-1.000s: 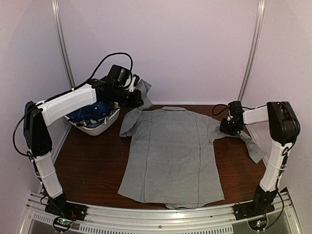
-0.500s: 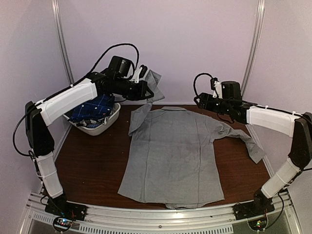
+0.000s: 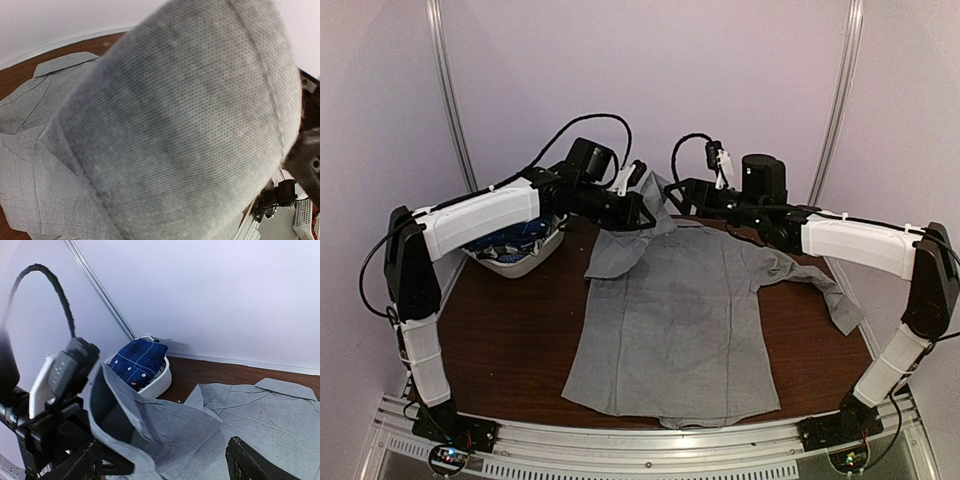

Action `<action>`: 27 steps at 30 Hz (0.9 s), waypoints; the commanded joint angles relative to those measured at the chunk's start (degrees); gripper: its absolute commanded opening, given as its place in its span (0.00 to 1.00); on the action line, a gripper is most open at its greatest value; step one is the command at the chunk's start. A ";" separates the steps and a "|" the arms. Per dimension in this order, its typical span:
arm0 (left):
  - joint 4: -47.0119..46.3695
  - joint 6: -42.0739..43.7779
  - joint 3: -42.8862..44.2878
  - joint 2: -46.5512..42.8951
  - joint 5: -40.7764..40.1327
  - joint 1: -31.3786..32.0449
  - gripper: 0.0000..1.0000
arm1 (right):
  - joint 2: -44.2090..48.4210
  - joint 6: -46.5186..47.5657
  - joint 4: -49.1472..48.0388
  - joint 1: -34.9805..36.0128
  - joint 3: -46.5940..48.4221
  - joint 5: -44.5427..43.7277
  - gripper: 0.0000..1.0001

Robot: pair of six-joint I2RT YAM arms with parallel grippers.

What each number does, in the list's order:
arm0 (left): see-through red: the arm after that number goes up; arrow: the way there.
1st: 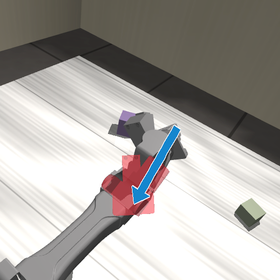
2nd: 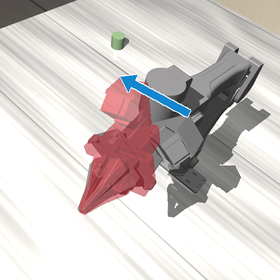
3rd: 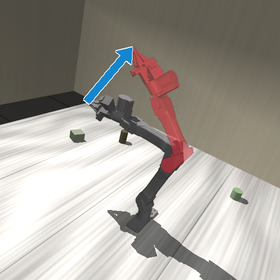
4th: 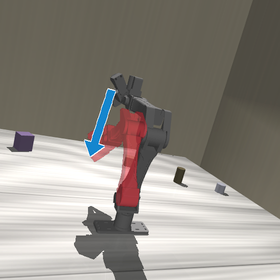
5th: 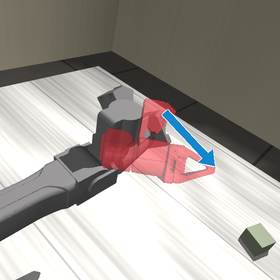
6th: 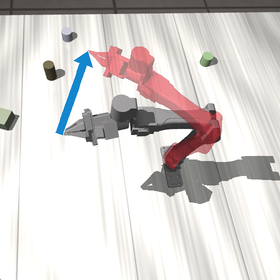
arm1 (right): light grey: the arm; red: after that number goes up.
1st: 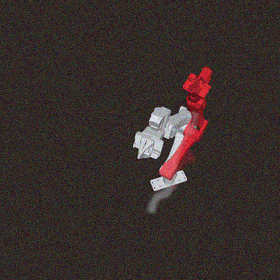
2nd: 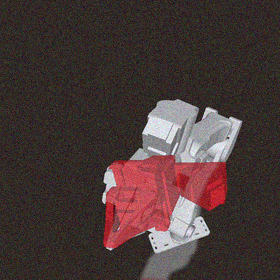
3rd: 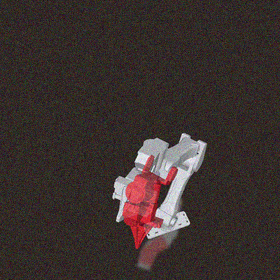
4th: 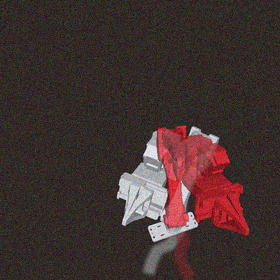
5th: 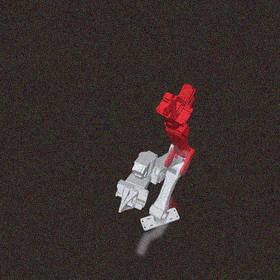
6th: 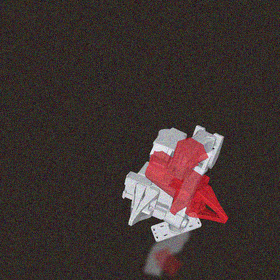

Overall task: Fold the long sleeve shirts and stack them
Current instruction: Pass from the left arm to the right

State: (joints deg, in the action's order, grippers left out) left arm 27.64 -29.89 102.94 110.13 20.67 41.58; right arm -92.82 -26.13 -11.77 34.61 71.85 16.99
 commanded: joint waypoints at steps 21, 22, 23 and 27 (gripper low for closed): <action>-4.16 2.64 -0.56 4.99 1.92 1.70 0.06 | -6.45 0.70 2.21 3.63 6.63 3.06 0.63; -4.23 2.64 -0.54 5.30 1.92 1.66 0.06 | -6.67 0.51 2.07 3.74 6.49 3.19 0.61; -4.25 2.71 -0.50 5.42 1.91 1.66 0.06 | -6.82 0.35 1.91 3.78 6.27 3.38 0.59; -4.25 2.73 -0.43 5.73 0.91 1.66 0.06 | -6.93 -0.15 1.10 3.94 5.06 3.63 0.47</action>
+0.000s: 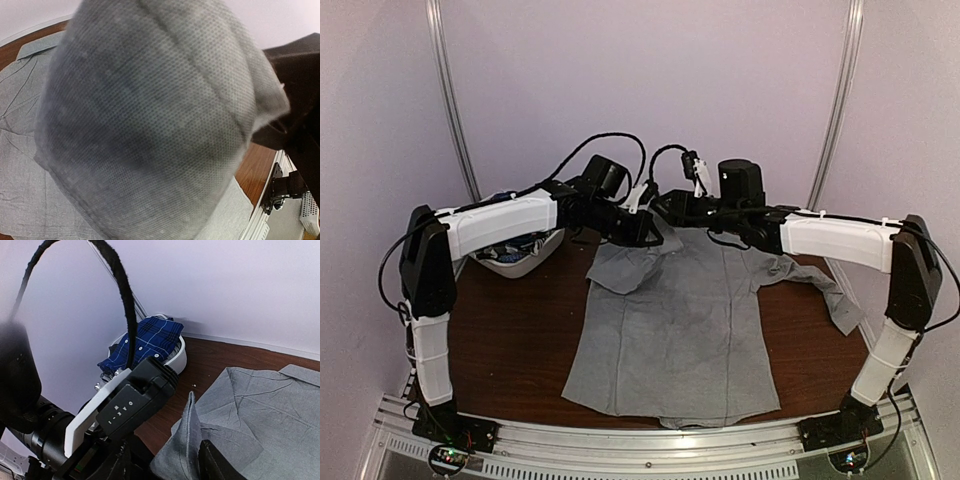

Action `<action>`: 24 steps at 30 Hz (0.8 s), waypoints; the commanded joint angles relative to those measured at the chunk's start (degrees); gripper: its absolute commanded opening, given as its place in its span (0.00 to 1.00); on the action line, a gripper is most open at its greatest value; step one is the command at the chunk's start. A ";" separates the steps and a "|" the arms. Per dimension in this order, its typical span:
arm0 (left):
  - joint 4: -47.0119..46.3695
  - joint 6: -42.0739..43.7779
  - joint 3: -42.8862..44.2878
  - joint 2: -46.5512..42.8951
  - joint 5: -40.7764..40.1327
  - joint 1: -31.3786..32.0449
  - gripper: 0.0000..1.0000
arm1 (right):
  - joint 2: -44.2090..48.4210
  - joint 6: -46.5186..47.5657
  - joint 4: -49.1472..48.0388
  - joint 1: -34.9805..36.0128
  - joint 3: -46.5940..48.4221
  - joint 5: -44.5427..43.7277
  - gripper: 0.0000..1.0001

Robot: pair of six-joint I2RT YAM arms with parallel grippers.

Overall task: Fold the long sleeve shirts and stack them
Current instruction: Pass from the left arm to the right

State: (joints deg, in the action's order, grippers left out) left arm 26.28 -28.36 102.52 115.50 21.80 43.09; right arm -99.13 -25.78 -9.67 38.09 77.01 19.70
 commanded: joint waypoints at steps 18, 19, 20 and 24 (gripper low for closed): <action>-5.15 0.37 -4.66 -3.42 -3.48 0.15 0.42 | 0.03 -1.21 -0.12 0.41 -1.25 -3.16 0.00; -4.89 0.31 -5.48 -4.30 -4.20 0.15 0.46 | 0.14 -1.08 0.49 0.36 -1.19 -4.05 0.00; -4.42 0.21 -6.60 -5.60 -5.11 0.15 0.49 | 0.28 -0.89 1.16 0.30 -1.17 -5.24 0.00; -4.11 -0.89 -15.38 -12.60 -7.42 -0.02 0.57 | 1.45 -0.26 3.51 -0.54 -1.80 -8.77 0.00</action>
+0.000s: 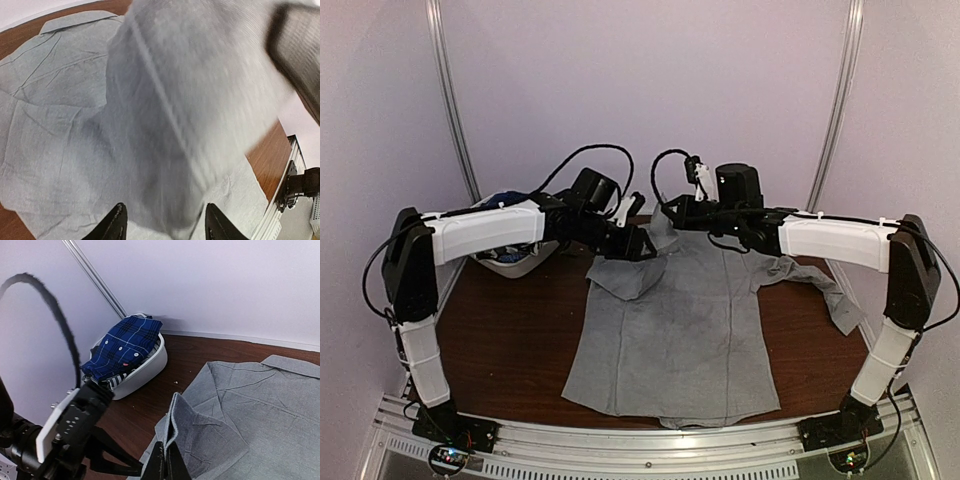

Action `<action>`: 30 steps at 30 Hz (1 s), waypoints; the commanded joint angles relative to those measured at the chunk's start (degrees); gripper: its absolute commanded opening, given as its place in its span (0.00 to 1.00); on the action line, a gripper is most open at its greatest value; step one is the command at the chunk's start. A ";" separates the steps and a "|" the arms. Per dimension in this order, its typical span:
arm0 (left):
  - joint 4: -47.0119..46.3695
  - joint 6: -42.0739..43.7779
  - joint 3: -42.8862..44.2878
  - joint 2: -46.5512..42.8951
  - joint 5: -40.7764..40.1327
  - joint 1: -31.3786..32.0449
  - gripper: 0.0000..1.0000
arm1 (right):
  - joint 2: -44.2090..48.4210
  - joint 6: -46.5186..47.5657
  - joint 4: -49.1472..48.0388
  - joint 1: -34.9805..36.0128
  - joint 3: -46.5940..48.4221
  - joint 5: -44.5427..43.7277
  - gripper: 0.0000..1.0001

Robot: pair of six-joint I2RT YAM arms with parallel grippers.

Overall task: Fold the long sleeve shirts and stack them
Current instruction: Pass from the left arm to the right, then pick up the shirt from the center of the board.

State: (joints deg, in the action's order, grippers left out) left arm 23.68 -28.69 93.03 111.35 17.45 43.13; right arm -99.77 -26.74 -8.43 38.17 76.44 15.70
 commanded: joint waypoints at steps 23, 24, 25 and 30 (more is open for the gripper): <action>10.25 -21.21 -53.45 -35.85 -4.59 7.96 0.45 | 5.69 3.37 9.33 -2.80 -1.03 -7.19 0.00; 10.24 -21.81 -53.86 -35.67 -4.63 8.85 0.44 | 5.78 3.36 9.43 -2.76 -0.99 -7.18 0.00; 10.24 -22.34 -54.10 -35.42 -4.63 9.46 0.43 | 5.81 3.36 9.52 -2.76 -0.90 -7.15 0.00; 9.49 -24.57 -55.07 -33.64 -4.56 11.74 0.41 | 5.77 3.36 9.82 -2.78 -0.34 -6.85 0.00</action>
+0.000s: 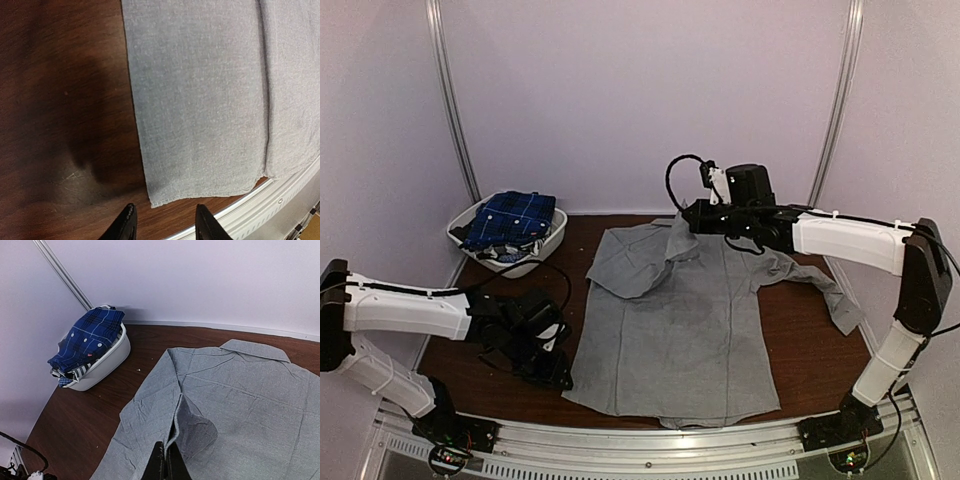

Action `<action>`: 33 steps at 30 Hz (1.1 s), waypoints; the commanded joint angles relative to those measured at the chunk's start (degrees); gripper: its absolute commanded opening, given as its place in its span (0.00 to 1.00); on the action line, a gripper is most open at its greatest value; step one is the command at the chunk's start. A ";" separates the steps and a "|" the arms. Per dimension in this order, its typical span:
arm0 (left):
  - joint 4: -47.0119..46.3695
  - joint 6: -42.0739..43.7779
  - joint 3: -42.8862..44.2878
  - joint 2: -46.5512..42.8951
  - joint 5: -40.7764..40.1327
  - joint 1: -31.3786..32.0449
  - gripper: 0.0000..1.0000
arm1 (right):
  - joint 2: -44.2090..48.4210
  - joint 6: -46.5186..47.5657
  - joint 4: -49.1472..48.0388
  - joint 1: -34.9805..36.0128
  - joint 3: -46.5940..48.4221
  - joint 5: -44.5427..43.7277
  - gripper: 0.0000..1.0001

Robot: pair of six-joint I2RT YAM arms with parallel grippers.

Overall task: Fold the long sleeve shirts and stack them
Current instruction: Pick up the shirt from the center of the board.

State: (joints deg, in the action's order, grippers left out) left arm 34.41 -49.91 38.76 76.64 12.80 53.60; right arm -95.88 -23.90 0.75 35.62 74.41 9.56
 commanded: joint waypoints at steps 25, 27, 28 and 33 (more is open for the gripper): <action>-4.35 -8.89 -1.39 4.39 -2.84 3.61 0.15 | 2.26 0.26 0.87 -0.19 2.35 -0.34 0.00; -4.12 -9.21 -0.98 4.17 -3.06 3.61 0.11 | 2.27 0.34 1.04 -0.20 2.64 -0.42 0.00; -3.70 -9.50 -0.77 3.96 -3.54 3.57 0.07 | 2.27 0.49 1.09 -0.20 2.73 -0.50 0.00; 2.83 -10.46 1.32 2.81 -9.10 3.49 0.00 | 1.74 1.76 2.09 -0.20 5.04 -1.36 0.00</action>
State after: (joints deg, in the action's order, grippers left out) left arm 32.34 -59.05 37.34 80.58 9.26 56.93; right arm -95.79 -23.68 2.33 35.59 75.96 9.54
